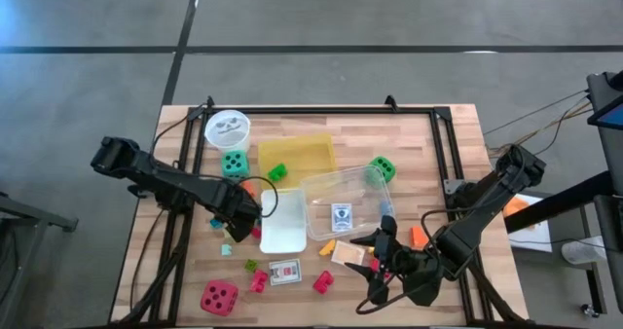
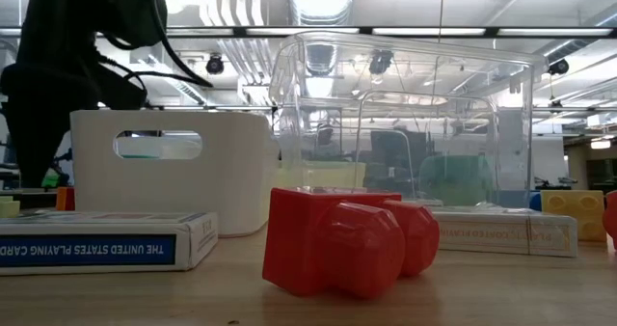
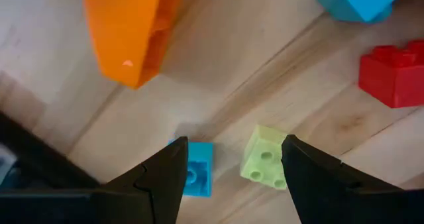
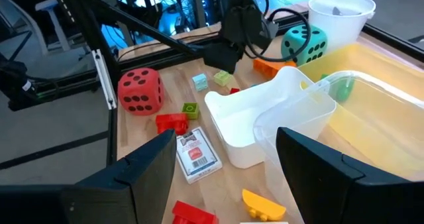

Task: Pick & Place Toys
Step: Put the light green game piece into the yellow bin

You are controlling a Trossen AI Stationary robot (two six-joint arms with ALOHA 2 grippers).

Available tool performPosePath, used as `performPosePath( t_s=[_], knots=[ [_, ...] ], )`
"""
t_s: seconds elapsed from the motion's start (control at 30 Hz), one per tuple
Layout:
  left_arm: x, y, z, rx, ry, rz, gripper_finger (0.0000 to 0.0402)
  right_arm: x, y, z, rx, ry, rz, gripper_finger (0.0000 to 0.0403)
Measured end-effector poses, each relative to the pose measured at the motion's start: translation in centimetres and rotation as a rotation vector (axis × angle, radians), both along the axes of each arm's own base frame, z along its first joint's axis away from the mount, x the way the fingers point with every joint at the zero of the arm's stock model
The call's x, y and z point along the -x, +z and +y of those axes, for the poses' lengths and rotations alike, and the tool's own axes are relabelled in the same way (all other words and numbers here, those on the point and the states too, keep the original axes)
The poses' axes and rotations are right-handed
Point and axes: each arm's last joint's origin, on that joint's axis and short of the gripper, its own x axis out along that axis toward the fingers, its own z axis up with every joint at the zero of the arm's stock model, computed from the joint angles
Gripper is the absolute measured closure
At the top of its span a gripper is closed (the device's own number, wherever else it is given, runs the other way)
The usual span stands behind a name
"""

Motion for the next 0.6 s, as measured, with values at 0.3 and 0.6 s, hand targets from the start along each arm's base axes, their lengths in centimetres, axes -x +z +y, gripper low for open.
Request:
performPosePath(
  t_s=[0.3,0.6],
  knots=[
    [0.2,-0.3,-1.3,0.051,-0.182,-0.023,0.0171,0.0,0.0,0.0,0.017,0.008,0.004,0.0147],
    [0.0,-0.4,-2.9,0.061,-0.283,-0.093,0.0171,0.0,0.0,0.0,0.019,0.009,0.005,0.0147]
  ],
)
